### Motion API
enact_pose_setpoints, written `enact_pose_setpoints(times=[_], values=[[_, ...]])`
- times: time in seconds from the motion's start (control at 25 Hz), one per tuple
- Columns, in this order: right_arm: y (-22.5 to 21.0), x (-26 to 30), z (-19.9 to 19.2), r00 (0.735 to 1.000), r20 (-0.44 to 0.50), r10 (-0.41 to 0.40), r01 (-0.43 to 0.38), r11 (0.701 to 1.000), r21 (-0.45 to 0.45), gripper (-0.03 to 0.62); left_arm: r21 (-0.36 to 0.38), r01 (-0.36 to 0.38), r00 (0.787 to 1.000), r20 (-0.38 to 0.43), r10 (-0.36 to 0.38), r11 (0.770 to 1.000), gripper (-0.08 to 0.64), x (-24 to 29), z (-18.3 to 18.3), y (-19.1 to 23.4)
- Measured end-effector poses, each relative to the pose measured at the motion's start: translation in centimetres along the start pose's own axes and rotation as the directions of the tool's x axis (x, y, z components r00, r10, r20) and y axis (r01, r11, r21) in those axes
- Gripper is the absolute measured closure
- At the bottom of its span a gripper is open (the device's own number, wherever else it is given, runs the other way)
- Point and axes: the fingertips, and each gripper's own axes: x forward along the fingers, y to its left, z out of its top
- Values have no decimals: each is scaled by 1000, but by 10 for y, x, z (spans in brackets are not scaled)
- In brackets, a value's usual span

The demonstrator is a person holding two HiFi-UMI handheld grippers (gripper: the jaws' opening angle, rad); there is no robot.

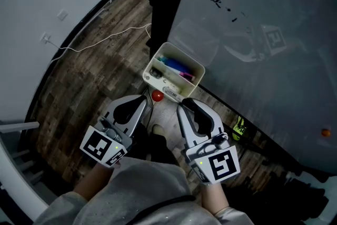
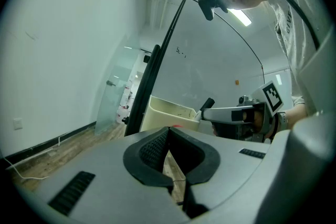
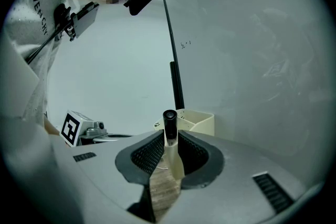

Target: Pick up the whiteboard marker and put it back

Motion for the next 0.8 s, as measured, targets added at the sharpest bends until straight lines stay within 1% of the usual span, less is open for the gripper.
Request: enact_pose_setpoints(times=[0.28, 0.52, 0.8], values=[[2, -4, -3, 1000, 3, 11, -11, 1000, 10, 505, 0, 1, 1000, 1, -1, 1000, 546, -1, 0, -5], [0, -10, -16, 999, -46, 0, 0, 1000, 6, 494, 0, -2, 1000, 1, 2, 1000, 546, -4, -2, -9], [2, -15, -22, 998, -64, 6, -5, 1000, 5, 494, -1, 4, 1000, -3, -4, 1000, 546, -6, -6, -18]])
